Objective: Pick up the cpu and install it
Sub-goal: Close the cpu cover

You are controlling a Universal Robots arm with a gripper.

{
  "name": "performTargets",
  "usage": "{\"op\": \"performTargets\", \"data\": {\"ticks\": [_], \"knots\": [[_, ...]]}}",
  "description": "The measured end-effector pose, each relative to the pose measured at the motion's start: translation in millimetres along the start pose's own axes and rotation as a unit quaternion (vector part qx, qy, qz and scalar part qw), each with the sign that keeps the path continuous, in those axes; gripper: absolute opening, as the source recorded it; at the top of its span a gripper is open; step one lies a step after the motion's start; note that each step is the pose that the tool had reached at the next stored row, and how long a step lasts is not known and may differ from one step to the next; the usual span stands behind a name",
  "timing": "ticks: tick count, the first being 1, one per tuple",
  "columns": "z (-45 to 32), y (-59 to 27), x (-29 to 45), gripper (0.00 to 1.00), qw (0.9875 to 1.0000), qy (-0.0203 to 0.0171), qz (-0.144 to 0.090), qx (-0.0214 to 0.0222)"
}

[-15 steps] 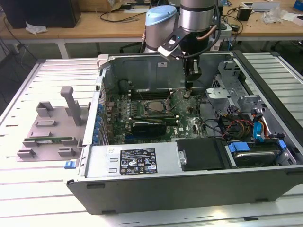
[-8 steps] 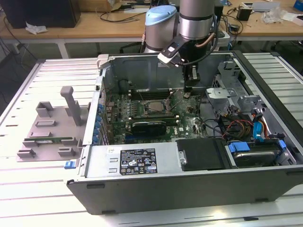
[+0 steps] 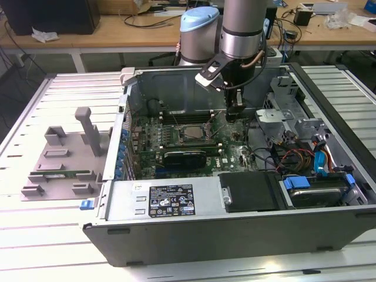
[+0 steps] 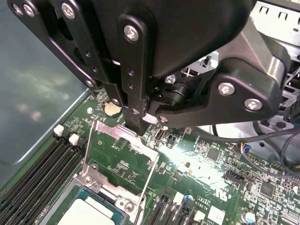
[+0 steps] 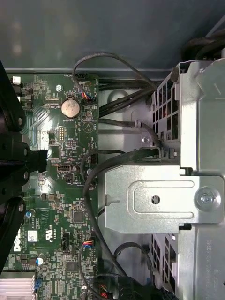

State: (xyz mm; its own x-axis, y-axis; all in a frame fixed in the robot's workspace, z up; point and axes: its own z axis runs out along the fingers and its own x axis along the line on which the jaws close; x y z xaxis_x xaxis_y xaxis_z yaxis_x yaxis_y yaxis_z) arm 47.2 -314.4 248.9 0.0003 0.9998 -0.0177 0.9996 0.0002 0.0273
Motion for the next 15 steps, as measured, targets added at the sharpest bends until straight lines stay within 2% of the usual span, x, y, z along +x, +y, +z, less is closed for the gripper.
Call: {"op": "performTargets", "data": {"ticks": [8, 15], "knots": [[0.0, -3.3, 0.4, 0.11, 1.0000, 0.0002, 0.000, -0.0001], [-0.5, -20.1, 3.5, 0.11, 1.0000, 0.0002, 0.000, -0.0029]]}}
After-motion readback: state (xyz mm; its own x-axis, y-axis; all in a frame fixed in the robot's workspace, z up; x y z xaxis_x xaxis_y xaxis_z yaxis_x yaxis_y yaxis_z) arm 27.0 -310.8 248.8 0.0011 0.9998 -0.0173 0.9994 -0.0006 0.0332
